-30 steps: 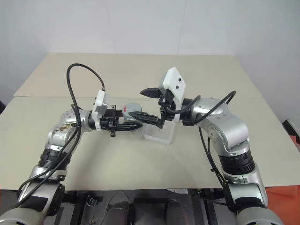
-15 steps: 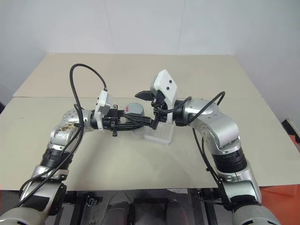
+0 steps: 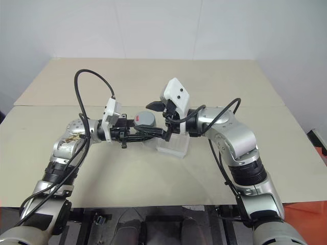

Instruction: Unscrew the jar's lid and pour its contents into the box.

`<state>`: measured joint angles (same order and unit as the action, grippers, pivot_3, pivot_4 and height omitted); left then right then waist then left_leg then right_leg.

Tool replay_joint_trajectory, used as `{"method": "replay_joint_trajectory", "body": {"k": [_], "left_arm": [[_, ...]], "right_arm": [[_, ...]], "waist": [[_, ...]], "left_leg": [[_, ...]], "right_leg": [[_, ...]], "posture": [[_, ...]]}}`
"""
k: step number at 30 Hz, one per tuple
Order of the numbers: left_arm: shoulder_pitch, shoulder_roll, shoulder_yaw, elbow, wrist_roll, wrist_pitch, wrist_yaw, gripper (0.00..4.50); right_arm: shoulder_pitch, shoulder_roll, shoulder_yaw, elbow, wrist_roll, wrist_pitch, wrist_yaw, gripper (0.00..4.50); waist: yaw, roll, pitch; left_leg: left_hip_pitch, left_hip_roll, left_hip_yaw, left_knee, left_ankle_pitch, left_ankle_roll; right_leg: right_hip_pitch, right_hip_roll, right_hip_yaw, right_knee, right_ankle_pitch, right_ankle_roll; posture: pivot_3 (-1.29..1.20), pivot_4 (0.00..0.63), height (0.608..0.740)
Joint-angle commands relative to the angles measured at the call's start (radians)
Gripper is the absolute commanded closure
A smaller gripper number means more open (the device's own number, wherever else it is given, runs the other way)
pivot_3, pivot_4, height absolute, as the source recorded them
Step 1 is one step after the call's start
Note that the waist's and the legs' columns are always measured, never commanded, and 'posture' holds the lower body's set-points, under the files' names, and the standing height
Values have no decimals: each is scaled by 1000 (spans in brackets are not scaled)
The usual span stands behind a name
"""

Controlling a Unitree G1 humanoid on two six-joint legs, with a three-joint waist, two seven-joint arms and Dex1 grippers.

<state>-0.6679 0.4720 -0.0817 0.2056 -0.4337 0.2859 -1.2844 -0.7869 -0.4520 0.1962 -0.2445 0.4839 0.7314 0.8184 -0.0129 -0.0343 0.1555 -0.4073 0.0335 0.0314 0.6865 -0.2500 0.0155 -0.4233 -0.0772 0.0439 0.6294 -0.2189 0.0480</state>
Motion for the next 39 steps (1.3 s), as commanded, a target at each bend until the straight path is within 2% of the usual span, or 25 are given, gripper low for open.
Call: {"method": "replay_joint_trajectory", "body": {"k": [1,2,8,11,16,19,24,30,33,35,36,38,39], "left_arm": [[-9,8,20,-41,-13,-14,-5,2587],[-9,9,21,-40,-13,-15,-6,2587],[-8,12,18,-45,-12,-13,-17,2587],[-11,25,7,-48,-23,-5,-60,2587],[-41,37,-8,-20,-52,-14,-188,2587],[-71,36,-38,-13,-46,-26,-261,2587],[-96,22,-53,-7,-46,-26,-314,2587],[-87,18,-54,-20,-46,-25,-319,2587],[-78,22,-44,-27,-43,-20,-305,2587],[-71,24,-35,-30,-42,-13,-291,2587],[-64,26,-30,-33,-42,-9,-283,2587],[-48,32,-20,-43,-42,-4,-267,2587],[-38,34,-13,-48,-44,1,-258,2587]], "right_arm": [[-39,3,-19,-8,-3,0,-6,1554],[-42,4,-21,-6,-2,1,-6,1713],[-41,4,-23,-1,5,-12,17,1717],[-39,3,-26,19,20,-59,79,1717],[-74,33,-33,172,83,-215,359,1717],[-141,52,17,329,53,-342,573,1717],[-256,121,28,594,25,-506,770,1717],[-357,144,120,847,20,-641,796,1717],[-377,158,104,893,1,-677,796,1717],[-377,163,85,896,-41,-690,738,982],[-369,160,79,883,-56,-696,716,811],[-336,148,57,821,-61,-685,679,130],[-310,136,43,769,-58,-669,660,19]], "waist": [[0,0,0],[0,0,0],[0,0,0],[0,0,0],[-1,0,0],[-1,1,0],[-5,1,1],[-8,2,1],[-7,2,1],[-5,2,1],[-4,2,1],[-2,2,2],[-1,2,2]], "left_leg": [[0,0,0,0,0,0],[0,0,0,0,0,0],[0,0,0,0,0,0],[0,0,0,0,0,0],[0,0,0,0,0,0],[0,0,0,0,0,0],[0,0,0,0,0,0],[1,1,0,0,0,0],[0,1,0,0,0,0],[0,1,0,0,0,0],[0,1,0,0,0,0],[0,1,0,0,0,0],[0,1,0,0,0,0]], "right_leg": [[0,0,0,0,0,0],[0,0,0,0,0,0],[0,0,0,0,0,0],[0,0,0,0,0,0],[0,0,0,-2,0,0],[0,0,0,-2,0,0],[0,1,0,0,0,0],[0,1,0,2,0,0],[0,0,0,2,0,0],[0,0,-1,2,0,0],[0,0,-1,2,0,0],[0,0,-1,3,0,0],[0,0,-1,3,0,0]], "posture": [[0,150,740],[0,150,740],[0,150,740],[0,150,740],[0,150,740],[0,150,740],[0,150,740],[0,150,740],[0,150,740],[0,150,740],[0,150,740],[0,150,740],[0,150,740]]}}
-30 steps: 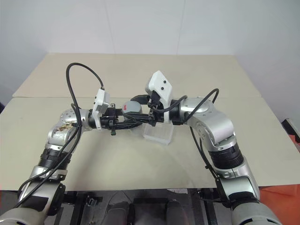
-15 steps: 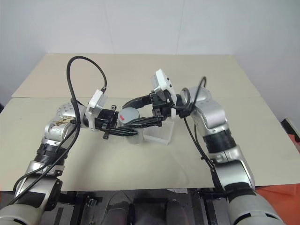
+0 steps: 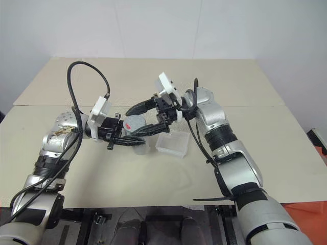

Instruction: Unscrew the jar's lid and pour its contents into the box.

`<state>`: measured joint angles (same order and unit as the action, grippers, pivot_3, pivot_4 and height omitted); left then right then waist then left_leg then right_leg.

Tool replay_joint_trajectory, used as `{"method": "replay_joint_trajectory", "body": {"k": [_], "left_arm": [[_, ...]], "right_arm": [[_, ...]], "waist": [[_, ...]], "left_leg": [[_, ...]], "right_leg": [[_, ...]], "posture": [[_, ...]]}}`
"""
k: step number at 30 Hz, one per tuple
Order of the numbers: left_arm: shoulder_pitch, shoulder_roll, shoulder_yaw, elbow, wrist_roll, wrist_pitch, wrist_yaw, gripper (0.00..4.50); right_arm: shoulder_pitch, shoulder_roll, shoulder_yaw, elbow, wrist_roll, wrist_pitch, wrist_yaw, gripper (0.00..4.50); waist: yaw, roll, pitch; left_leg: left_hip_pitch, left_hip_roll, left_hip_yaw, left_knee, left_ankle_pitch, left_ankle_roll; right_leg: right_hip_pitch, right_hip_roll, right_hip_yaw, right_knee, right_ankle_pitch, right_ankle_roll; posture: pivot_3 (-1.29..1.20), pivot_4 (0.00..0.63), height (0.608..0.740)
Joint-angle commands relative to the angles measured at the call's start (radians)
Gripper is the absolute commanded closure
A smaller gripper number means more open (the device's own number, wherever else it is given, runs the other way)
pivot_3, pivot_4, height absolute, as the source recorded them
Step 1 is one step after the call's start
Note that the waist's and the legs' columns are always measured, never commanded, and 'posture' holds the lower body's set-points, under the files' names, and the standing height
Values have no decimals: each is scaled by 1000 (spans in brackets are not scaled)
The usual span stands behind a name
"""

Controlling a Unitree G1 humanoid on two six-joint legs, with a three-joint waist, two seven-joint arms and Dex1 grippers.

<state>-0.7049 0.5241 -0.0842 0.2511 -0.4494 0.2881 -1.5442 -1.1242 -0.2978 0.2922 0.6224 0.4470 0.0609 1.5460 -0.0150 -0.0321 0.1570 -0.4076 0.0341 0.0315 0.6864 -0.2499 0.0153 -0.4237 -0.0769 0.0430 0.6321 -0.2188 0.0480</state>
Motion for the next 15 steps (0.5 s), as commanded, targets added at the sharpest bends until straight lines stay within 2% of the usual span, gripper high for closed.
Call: {"method": "replay_joint_trajectory", "body": {"k": [1,8,15], "left_arm": [[8,-15,-3,-99,-30,2,11,2587],[57,5,42,-111,-23,6,99,2587],[55,-15,69,-90,-5,-11,215,2587]], "right_arm": [[55,-30,-66,-154,-22,21,-97,19],[256,-117,-127,-551,-13,217,-302,19],[344,-119,-155,-831,3,428,-532,19]], "waist": [[3,0,0],[2,0,0],[0,0,0]], "left_leg": [[0,0,0,0,0,0],[-1,0,-1,0,0,0],[0,0,-1,0,0,0]], "right_leg": [[0,0,0,0,0,0],[-1,0,-1,0,0,0],[-1,0,0,-1,0,0]], "posture": [[0,150,740],[0,150,740],[0,150,740]]}}
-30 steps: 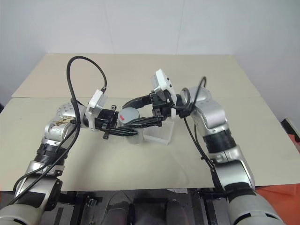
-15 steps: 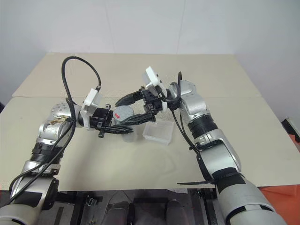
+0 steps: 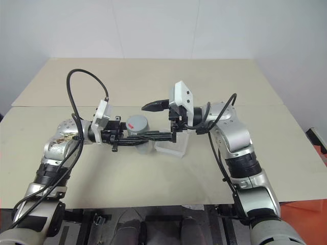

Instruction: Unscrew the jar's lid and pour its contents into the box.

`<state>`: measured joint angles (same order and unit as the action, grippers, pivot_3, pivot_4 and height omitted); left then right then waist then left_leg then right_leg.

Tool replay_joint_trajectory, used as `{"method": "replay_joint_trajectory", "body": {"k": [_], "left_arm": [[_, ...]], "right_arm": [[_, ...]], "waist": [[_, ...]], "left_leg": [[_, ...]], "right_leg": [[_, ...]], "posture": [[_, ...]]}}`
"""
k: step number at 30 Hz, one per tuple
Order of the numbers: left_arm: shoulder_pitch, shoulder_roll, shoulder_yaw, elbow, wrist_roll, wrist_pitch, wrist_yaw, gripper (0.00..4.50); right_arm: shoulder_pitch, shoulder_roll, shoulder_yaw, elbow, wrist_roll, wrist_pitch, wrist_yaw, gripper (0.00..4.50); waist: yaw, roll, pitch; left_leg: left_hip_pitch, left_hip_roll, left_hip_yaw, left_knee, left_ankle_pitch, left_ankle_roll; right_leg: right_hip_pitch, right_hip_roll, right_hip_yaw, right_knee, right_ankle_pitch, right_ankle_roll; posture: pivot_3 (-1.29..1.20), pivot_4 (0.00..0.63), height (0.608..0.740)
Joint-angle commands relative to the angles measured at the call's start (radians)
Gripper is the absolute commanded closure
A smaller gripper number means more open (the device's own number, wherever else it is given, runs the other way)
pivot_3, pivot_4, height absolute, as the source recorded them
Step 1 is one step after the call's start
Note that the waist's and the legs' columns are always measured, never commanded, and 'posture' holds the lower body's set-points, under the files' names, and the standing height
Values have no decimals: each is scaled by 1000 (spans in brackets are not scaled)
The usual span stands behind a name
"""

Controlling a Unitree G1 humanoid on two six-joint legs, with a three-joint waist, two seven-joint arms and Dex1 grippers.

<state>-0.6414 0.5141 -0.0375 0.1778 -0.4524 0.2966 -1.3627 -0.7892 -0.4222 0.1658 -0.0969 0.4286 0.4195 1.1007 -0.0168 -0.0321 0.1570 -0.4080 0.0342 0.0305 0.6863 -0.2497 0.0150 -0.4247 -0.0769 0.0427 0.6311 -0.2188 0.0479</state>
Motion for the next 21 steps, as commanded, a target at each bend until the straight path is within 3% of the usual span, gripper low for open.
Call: {"method": "replay_joint_trajectory", "body": {"k": [1,11,21], "left_arm": [[-7,-6,20,-21,-4,-18,38,2587],[-4,-4,4,-42,-19,0,37,2587],[-16,13,4,-34,-26,3,10,2587]], "right_arm": [[13,11,-25,-139,18,102,-125,19],[-28,110,49,-135,-90,261,-395,19],[-17,94,34,-101,-118,281,-445,19]], "waist": [[3,0,0],[2,0,0],[3,0,0]], "left_leg": [[0,0,0,0,0,0],[0,0,0,0,0,0],[-1,0,0,0,0,0]], "right_leg": [[0,0,0,0,0,0],[0,0,0,-1,0,0],[0,0,0,-1,0,0]], "posture": [[0,150,740],[0,150,740],[0,150,740]]}}
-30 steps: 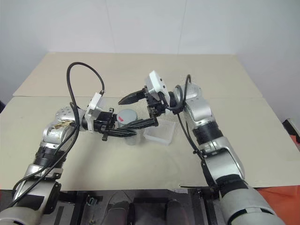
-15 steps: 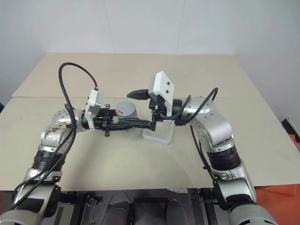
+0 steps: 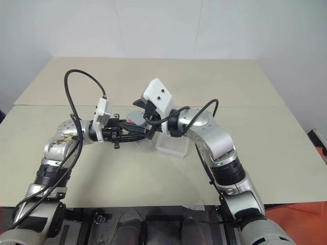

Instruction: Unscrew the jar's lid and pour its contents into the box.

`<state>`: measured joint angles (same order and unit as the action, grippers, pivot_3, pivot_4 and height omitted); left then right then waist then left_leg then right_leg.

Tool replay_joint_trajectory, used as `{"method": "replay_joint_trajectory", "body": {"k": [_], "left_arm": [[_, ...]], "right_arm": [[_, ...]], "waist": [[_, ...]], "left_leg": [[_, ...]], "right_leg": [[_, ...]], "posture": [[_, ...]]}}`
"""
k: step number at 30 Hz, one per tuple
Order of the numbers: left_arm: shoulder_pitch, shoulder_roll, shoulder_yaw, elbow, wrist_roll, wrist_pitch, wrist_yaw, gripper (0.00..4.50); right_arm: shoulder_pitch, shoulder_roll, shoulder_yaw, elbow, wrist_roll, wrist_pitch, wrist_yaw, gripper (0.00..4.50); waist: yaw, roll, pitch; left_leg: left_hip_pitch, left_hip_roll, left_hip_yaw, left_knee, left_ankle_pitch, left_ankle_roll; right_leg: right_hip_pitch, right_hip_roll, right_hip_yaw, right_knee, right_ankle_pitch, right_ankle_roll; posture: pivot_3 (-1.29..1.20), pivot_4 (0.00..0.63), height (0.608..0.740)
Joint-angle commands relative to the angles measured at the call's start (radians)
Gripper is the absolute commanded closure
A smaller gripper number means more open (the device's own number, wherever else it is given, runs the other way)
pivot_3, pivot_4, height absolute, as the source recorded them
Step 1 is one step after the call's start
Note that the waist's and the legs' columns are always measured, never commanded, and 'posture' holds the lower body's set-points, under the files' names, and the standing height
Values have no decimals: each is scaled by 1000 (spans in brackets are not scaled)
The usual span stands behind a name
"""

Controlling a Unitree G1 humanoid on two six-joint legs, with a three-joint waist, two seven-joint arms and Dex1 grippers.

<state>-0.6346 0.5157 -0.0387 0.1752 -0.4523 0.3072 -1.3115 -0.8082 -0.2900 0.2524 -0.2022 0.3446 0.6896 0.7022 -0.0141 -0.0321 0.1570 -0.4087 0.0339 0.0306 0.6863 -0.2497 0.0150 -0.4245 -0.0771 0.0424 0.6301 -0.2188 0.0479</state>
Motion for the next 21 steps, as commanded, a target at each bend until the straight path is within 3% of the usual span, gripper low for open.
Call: {"method": "replay_joint_trajectory", "body": {"k": [1,21], "left_arm": [[-24,15,6,-31,-29,-6,-47,2587],[-6,46,13,-54,-61,10,-74,2587]], "right_arm": [[9,-49,-60,0,-33,12,-44,19],[34,-203,-147,-1,48,-11,-42,19]], "waist": [[0,0,0],[-1,0,0]], "left_leg": [[0,0,0,0,0,0],[0,0,0,0,0,0]], "right_leg": [[0,0,0,0,0,0],[0,0,0,-2,0,0]], "posture": [[0,150,740],[0,150,740]]}}
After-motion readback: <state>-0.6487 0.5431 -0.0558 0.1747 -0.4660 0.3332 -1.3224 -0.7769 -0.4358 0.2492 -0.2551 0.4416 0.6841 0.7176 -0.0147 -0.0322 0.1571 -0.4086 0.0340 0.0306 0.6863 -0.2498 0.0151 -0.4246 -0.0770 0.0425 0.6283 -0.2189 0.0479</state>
